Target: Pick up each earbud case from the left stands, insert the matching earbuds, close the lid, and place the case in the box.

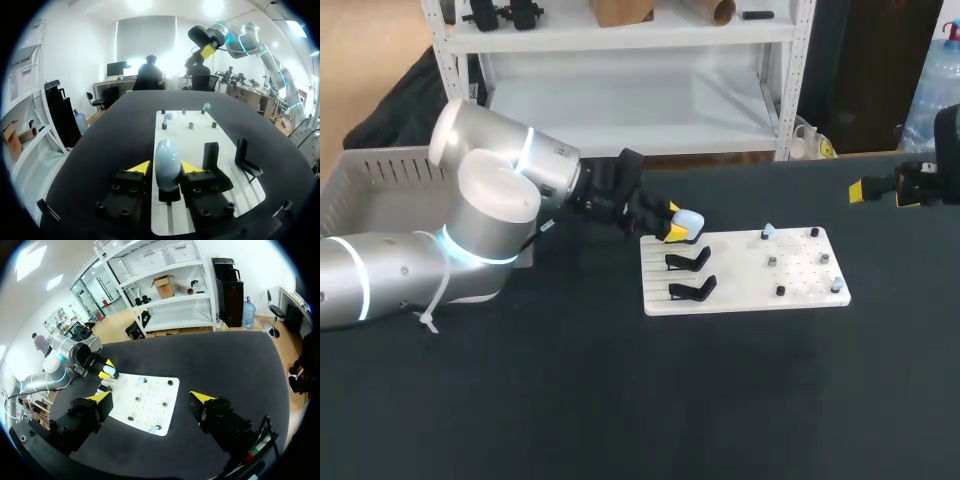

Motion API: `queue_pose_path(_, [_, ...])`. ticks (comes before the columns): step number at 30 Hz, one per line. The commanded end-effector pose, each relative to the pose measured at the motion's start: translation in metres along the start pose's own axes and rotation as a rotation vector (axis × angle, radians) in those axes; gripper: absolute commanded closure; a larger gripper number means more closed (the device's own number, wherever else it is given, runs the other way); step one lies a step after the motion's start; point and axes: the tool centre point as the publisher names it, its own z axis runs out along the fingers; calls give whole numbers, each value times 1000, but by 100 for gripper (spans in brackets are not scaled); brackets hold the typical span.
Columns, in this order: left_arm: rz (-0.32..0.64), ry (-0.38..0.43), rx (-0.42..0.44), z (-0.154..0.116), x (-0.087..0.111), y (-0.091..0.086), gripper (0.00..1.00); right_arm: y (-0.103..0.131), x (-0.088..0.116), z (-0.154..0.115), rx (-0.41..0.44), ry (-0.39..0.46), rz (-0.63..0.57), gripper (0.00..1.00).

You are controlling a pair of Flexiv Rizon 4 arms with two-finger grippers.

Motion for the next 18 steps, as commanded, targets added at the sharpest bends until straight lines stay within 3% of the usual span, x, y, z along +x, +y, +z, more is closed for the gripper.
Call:
queue_pose_path(1, [1,0,2,2,1,1,72,-1,0,1,-5,0,-1,0])
queue_pose_path(8, [3,-2,1,1,1,-2,75,-1,0,1,-5,0,-1,0])
queue_pose_path(11, [3,-4,1,-1,1,-5,84,-1,0,1,-5,0,-1,0])
queue_pose_path(13, [4,-6,1,-2,1,-7,100,-1,0,1,-5,0,-1,0])
queue_pose_path(18, [8,-22,-2,-7,-1,-12,100,-1,0,1,-5,0,-1,0])
